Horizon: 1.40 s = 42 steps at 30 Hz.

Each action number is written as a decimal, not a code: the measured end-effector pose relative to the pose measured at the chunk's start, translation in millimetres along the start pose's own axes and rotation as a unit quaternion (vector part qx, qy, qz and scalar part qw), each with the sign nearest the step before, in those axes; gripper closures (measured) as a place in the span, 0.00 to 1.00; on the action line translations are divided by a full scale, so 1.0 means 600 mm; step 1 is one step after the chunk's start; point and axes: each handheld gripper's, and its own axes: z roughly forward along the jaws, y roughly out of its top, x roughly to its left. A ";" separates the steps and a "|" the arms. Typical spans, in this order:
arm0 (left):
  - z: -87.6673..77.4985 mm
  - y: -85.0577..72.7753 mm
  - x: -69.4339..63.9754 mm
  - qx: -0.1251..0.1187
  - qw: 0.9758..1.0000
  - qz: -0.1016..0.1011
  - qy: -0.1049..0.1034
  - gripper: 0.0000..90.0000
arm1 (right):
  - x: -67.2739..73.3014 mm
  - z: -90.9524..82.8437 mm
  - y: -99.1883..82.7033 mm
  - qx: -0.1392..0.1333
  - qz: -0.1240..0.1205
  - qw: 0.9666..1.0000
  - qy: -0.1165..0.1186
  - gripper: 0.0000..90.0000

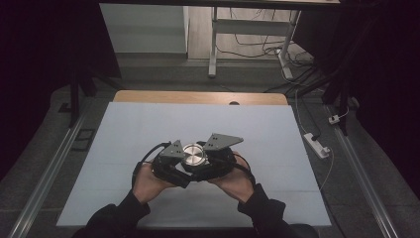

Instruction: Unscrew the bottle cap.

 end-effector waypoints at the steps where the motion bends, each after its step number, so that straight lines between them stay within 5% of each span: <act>1: 0.000 -0.001 0.000 0.000 1.000 0.001 -0.002 0.17 | 0.000 0.000 0.000 0.000 0.000 1.000 0.000 0.20; 6: -0.005 -0.002 0.002 -0.002 0.999 0.026 -0.047 0.17 | -0.008 -0.005 0.000 0.003 -0.021 0.999 0.048 0.20; 7: -0.007 -0.001 0.002 -0.005 0.998 0.037 -0.059 0.17 | -0.019 -0.010 -0.001 -0.004 -0.024 0.995 0.096 0.20; 8: -0.009 0.000 0.000 -0.009 0.995 0.047 -0.083 0.17 | -0.025 -0.013 -0.002 -0.008 -0.025 0.993 0.117 0.20; 10: -0.010 0.000 -0.001 -0.012 0.994 0.053 -0.097 0.17 | -0.036 -0.016 -0.004 -0.016 -0.029 0.985 0.167 0.20; 12: -0.011 0.000 -0.003 -0.018 0.990 0.065 -0.125 0.17 | -0.043 -0.019 -0.007 -0.024 -0.032 0.976 0.212 0.20; 13: -0.010 0.000 -0.005 -0.020 0.988 0.069 -0.139 0.17 | -0.043 -0.019 -0.007 -0.024 -0.032 0.976 0.212 0.20; 14: -0.009 0.000 -0.006 -0.022 0.986 0.072 -0.148 0.17 | -0.049 -0.019 -0.011 -0.027 -0.033 0.967 0.250 0.20; 15: -0.008 0.000 -0.008 -0.022 0.986 0.072 -0.150 0.17 | -0.051 -0.019 -0.013 -0.029 -0.032 0.965 0.258 0.19; 18: -0.008 0.001 -0.007 -0.021 0.989 0.066 -0.134 0.17 | -0.054 -0.018 -0.012 -0.020 -0.019 0.969 0.247 0.09; 20: -0.010 0.001 -0.004 -0.020 0.992 0.053 -0.111 0.17 | -0.054 -0.025 -0.004 -0.008 -0.011 0.980 0.197 0.01; 22: -0.011 0.001 -0.001 -0.018 0.996 0.036 -0.081 0.17 | -0.054 -0.028 0.000 -0.009 -0.006 0.984 0.180 0.00; 23: -0.011 0.001 0.001 -0.017 0.997 0.029 -0.068 0.17 | -0.047 -0.033 0.007 0.002 -0.007 0.992 0.129 0.00; 24: -0.012 0.001 0.002 -0.017 0.998 0.022 -0.058 0.17 | -0.047 -0.033 0.007 0.002 -0.007 0.992 0.129 0.00; 28: -0.010 0.003 0.002 -0.007 1.000 0.008 -0.021 0.17 | -0.013 -0.022 0.013 0.005 -0.006 0.999 0.048 0.06; 32: -0.007 0.004 -0.003 -0.004 1.000 0.004 -0.014 0.17 | 0.006 -0.006 0.009 0.010 -0.004 1.000 -0.002 0.16; 36: -0.008 0.004 -0.003 -0.005 1.000 0.010 -0.025 0.17 | 0.008 -0.008 0.006 0.001 -0.011 1.000 0.003 0.20; 40: -0.012 0.005 -0.003 -0.012 0.997 0.031 -0.071 0.17 | -0.014 -0.020 0.007 -0.003 -0.026 0.995 0.097 0.21; 41: -0.014 0.005 -0.005 -0.014 0.996 0.041 -0.082 0.17 | -0.014 -0.020 0.007 -0.003 -0.026 0.995 0.097 0.21; 42: -0.015 0.007 -0.007 -0.017 0.993 0.054 -0.106 0.17 | -0.024 -0.026 0.006 -0.012 -0.029 0.989 0.143 0.21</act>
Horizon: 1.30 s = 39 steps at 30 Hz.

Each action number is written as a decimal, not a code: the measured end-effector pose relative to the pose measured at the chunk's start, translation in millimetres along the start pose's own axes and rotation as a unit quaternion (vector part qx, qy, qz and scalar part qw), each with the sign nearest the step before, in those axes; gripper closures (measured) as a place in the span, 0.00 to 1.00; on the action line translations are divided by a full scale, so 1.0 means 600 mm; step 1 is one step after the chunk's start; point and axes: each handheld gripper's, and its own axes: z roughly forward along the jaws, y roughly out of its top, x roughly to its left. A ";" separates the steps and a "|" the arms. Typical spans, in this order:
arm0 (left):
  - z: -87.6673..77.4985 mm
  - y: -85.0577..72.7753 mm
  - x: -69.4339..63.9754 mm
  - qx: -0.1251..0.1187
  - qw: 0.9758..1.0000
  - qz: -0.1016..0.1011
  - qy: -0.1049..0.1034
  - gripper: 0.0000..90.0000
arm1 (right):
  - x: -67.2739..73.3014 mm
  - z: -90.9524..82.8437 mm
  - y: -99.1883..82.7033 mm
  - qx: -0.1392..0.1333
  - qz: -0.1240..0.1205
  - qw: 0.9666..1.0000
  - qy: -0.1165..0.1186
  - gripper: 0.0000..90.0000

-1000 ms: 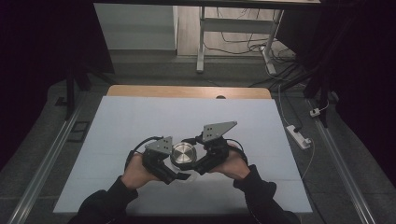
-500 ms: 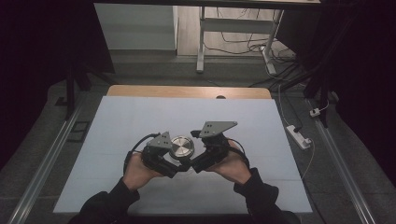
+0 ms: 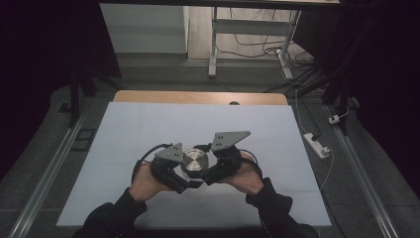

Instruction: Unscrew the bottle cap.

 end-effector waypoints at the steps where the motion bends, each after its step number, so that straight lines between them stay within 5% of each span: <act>1: 0.000 0.000 0.000 0.000 1.000 0.000 0.000 0.17 | 0.000 0.000 0.000 0.000 0.000 1.000 0.000 0.21; 2: 0.000 0.001 -0.002 -0.003 1.000 0.004 -0.009 0.17 | -0.005 -0.005 -0.002 -0.011 -0.009 0.999 0.037 0.21; 4: 0.001 0.002 -0.004 -0.002 1.000 0.009 -0.018 0.17 | -0.007 -0.007 -0.004 -0.013 -0.014 0.998 0.055 0.21; 11: 0.003 0.000 -0.002 0.006 0.999 0.018 -0.033 0.17 | -0.009 -0.006 -0.009 -0.008 -0.037 0.997 0.071 0.21; 14: 0.003 0.000 -0.001 0.005 1.000 0.007 -0.020 0.17 | -0.013 -0.005 -0.010 -0.015 -0.025 0.997 0.071 0.20; 19: 0.003 -0.005 0.007 0.005 0.999 -0.025 0.022 0.17 | -0.013 -0.012 0.000 -0.005 0.008 1.000 0.013 0.03; 20: 0.002 -0.005 0.009 0.007 0.999 -0.031 0.031 0.17 | -0.011 -0.014 0.005 0.008 0.017 1.000 -0.021 0.01; 22: 0.001 -0.006 0.011 0.007 0.998 -0.045 0.051 0.17 | -0.010 -0.013 0.007 0.015 0.028 0.999 -0.038 0.00; 24: 0.001 -0.005 0.012 0.011 0.996 -0.056 0.074 0.17 | 0.000 -0.004 0.010 0.023 0.044 0.995 -0.087 0.01; 25: 0.002 -0.005 0.012 0.012 0.995 -0.060 0.082 0.17 | 0.000 -0.004 0.010 0.023 0.044 0.995 -0.087 0.01; 26: 0.002 -0.005 0.011 0.015 0.994 -0.062 0.091 0.17 | 0.009 0.005 0.010 0.020 0.043 0.993 -0.112 0.05; 33: 0.009 -0.001 0.005 0.022 0.992 -0.062 0.106 0.17 | 0.031 0.029 0.006 0.021 0.017 0.985 -0.172 0.19; 39: 0.007 -0.001 0.005 0.026 0.994 -0.055 0.094 0.17 | 0.027 0.026 0.004 0.025 0.014 0.988 -0.154 0.20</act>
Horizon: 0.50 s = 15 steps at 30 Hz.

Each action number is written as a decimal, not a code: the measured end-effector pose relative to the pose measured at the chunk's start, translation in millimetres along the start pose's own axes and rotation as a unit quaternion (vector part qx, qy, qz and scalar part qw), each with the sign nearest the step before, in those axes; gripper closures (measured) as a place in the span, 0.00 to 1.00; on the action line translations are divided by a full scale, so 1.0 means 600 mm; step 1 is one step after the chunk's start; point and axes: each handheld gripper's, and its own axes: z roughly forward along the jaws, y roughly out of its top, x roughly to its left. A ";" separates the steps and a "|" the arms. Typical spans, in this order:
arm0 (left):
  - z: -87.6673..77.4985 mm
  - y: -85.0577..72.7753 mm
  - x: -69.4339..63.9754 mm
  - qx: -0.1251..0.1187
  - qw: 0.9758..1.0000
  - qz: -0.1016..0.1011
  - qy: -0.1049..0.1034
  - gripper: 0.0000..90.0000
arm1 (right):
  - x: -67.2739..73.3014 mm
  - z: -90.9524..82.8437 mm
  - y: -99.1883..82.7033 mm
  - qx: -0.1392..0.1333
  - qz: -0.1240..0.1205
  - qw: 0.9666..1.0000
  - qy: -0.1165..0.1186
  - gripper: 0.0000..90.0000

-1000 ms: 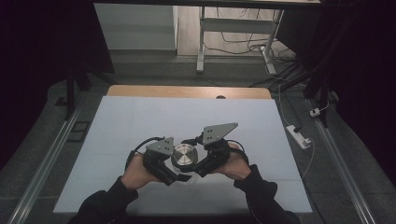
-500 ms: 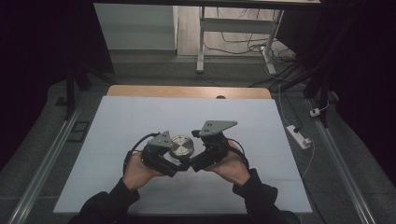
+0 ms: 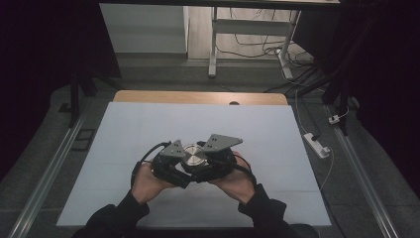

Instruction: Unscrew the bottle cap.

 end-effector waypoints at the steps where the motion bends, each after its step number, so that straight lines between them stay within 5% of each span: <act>1: 0.000 -0.001 0.000 -0.002 1.000 0.004 -0.006 0.17 | -0.001 -0.001 0.000 0.002 -0.006 1.000 0.006 0.20; 5: -0.001 -0.002 0.001 -0.002 0.999 0.019 -0.027 0.17 | -0.013 -0.004 -0.002 -0.001 -0.013 0.999 0.049 0.20; 8: -0.003 -0.002 0.002 -0.004 0.998 0.032 -0.046 0.17 | -0.028 -0.010 -0.005 -0.014 -0.005 0.995 0.103 0.20; 15: -0.004 -0.003 0.001 -0.009 0.996 0.043 -0.073 0.17 | -0.037 -0.013 -0.008 -0.022 -0.012 0.989 0.144 0.20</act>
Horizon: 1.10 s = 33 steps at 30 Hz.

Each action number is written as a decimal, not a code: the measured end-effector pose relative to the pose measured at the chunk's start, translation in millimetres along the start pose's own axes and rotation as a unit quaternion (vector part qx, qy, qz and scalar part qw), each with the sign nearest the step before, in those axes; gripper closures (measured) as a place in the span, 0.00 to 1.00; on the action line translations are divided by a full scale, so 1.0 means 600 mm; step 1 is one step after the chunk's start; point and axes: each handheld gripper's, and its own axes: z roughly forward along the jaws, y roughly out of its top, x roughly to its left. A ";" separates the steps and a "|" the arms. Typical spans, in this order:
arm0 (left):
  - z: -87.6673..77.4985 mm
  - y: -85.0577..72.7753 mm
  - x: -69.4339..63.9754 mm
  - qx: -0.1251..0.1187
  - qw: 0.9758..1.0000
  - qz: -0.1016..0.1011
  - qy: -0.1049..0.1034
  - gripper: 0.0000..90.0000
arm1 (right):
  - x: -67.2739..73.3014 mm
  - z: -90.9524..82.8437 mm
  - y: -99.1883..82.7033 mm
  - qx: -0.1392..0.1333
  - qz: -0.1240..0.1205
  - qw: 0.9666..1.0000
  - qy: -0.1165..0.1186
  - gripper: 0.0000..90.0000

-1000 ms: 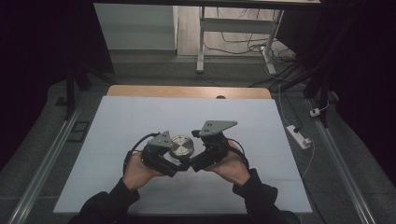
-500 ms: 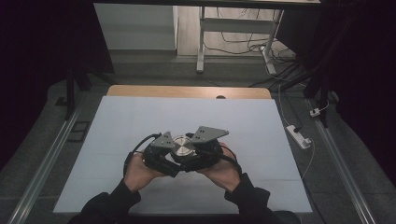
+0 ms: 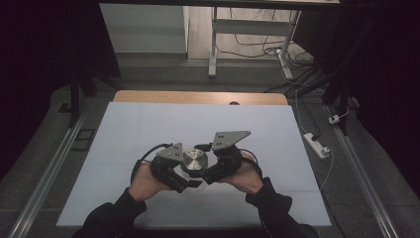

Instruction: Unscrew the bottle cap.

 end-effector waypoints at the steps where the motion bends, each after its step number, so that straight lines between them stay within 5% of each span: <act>1: 0.000 0.000 0.000 -0.001 1.000 0.001 -0.004 0.17 | -0.002 -0.001 -0.002 -0.004 -0.004 1.000 0.012 0.20; 13: -0.001 0.000 -0.001 0.000 0.999 0.020 -0.030 0.17 | -0.010 -0.006 -0.009 -0.023 -0.027 0.998 0.058 0.20; 18: -0.002 -0.001 0.000 -0.002 1.000 0.017 -0.025 0.17 | -0.011 -0.005 -0.010 -0.025 -0.026 0.998 0.059 0.19; 19: -0.002 -0.002 0.001 -0.002 1.000 0.012 -0.018 0.17 | -0.014 -0.004 -0.006 -0.002 0.001 0.999 0.045 0.09; 22: -0.003 -0.005 0.007 -0.007 1.000 -0.012 0.011 0.17 | -0.017 -0.008 -0.004 0.004 0.017 0.999 0.027 0.07; 24: -0.006 -0.007 0.014 -0.009 0.999 -0.029 0.031 0.17 | -0.017 -0.014 0.003 0.015 0.041 0.999 -0.015 0.04; 28: -0.008 -0.010 0.018 -0.010 0.996 -0.059 0.070 0.17 | -0.008 -0.014 0.009 0.018 0.045 0.997 -0.057 0.03; 31: -0.005 -0.009 0.015 -0.006 0.993 -0.068 0.096 0.17 | 0.011 0.000 0.014 0.020 0.042 0.994 -0.102 0.03; 33: -0.001 -0.007 0.011 -0.004 0.991 -0.071 0.109 0.17 | 0.016 0.004 0.014 0.019 0.042 0.993 -0.111 0.04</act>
